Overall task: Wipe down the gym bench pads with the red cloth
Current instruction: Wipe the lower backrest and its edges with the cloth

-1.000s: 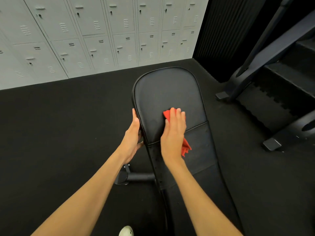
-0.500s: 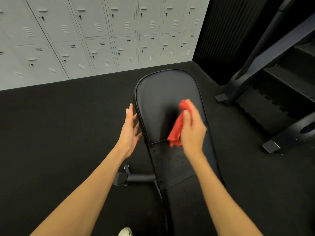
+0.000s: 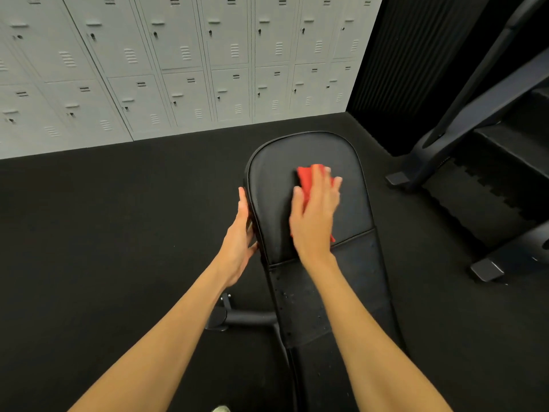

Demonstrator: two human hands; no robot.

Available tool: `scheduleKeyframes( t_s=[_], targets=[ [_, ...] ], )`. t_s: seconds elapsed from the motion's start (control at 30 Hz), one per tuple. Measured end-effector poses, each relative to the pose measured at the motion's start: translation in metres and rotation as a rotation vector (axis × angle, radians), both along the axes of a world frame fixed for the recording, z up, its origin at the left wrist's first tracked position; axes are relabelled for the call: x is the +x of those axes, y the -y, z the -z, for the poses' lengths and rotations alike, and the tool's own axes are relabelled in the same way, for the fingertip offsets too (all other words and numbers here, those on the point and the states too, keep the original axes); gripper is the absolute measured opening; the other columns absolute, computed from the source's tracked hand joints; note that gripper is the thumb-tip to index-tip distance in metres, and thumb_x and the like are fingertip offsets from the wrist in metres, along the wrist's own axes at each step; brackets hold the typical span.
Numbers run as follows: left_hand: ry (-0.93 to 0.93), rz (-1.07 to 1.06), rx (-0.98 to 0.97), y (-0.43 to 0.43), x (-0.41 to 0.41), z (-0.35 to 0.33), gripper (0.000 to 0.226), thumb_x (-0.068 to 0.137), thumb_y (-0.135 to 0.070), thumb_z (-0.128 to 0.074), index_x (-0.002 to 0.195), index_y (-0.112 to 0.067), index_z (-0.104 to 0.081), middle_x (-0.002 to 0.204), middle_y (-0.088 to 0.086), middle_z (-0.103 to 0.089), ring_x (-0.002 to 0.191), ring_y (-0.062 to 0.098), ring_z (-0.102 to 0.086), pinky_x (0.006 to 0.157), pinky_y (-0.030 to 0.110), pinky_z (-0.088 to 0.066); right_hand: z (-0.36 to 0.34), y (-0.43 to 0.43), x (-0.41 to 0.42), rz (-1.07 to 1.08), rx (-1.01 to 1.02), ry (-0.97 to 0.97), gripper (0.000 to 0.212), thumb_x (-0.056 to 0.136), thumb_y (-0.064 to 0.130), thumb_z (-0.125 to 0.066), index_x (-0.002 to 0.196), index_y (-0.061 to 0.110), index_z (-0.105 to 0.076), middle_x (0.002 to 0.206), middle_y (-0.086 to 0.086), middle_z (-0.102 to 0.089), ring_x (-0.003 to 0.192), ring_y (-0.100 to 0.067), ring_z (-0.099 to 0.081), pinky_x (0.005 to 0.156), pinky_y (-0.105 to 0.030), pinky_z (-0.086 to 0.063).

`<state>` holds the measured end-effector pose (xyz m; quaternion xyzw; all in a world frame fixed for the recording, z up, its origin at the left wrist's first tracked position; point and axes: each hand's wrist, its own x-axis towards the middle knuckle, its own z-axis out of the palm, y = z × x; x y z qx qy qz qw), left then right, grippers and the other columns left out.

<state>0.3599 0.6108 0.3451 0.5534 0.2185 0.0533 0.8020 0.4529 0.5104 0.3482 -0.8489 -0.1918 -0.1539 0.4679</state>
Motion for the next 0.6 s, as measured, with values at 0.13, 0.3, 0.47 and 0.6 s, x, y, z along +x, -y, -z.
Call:
scheduleKeyframes(
  t_s=[0.13, 0.3, 0.47, 0.6],
  targets=[
    [0.053, 0.001, -0.05, -0.008, -0.003, 0.006, 0.049, 0.098, -0.069, -0.018, 0.145, -0.062, -0.029, 0.151, -0.022, -0.045, 0.133, 0.002, -0.049, 0.11, 0.038, -0.039, 0.012, -0.006, -0.033, -0.351, -0.164, 0.257, 0.047, 0.096, 0.013, -0.054, 0.141, 0.007, -0.044, 0.152, -0.015, -0.035, 0.145, -0.038, -0.016, 0.116, -0.052, -0.02],
    [0.081, 0.033, -0.106, -0.015, -0.004, 0.008, 0.053, 0.096, -0.072, -0.016, 0.145, -0.059, -0.034, 0.149, -0.011, -0.051, 0.136, 0.011, -0.049, 0.111, 0.043, -0.038, 0.01, 0.018, -0.03, -0.649, -0.183, 0.38, 0.047, 0.089, -0.005, -0.048, 0.135, 0.004, -0.053, 0.145, -0.016, -0.045, 0.142, -0.034, -0.027, 0.118, -0.046, -0.019],
    [0.038, 0.026, -0.092, -0.016, -0.004, 0.008, 0.048, 0.096, -0.073, -0.02, 0.142, -0.064, -0.031, 0.151, -0.02, -0.043, 0.138, 0.008, -0.042, 0.114, 0.045, -0.036, -0.028, 0.002, 0.021, -0.031, 0.199, -0.067, 0.043, 0.1, 0.011, -0.047, 0.143, 0.009, -0.042, 0.152, -0.01, -0.037, 0.146, -0.031, -0.014, 0.116, -0.048, -0.021],
    [0.035, 0.037, -0.089, -0.017, -0.004, 0.007, 0.047, 0.095, -0.073, -0.02, 0.141, -0.066, -0.03, 0.137, -0.027, -0.051, 0.131, 0.003, -0.046, 0.106, 0.041, -0.041, -0.026, -0.026, 0.011, -0.132, 0.012, 0.062, 0.04, 0.099, 0.016, -0.05, 0.139, 0.009, -0.049, 0.15, -0.012, -0.038, 0.146, -0.034, -0.014, 0.113, -0.055, -0.026]
  ],
)
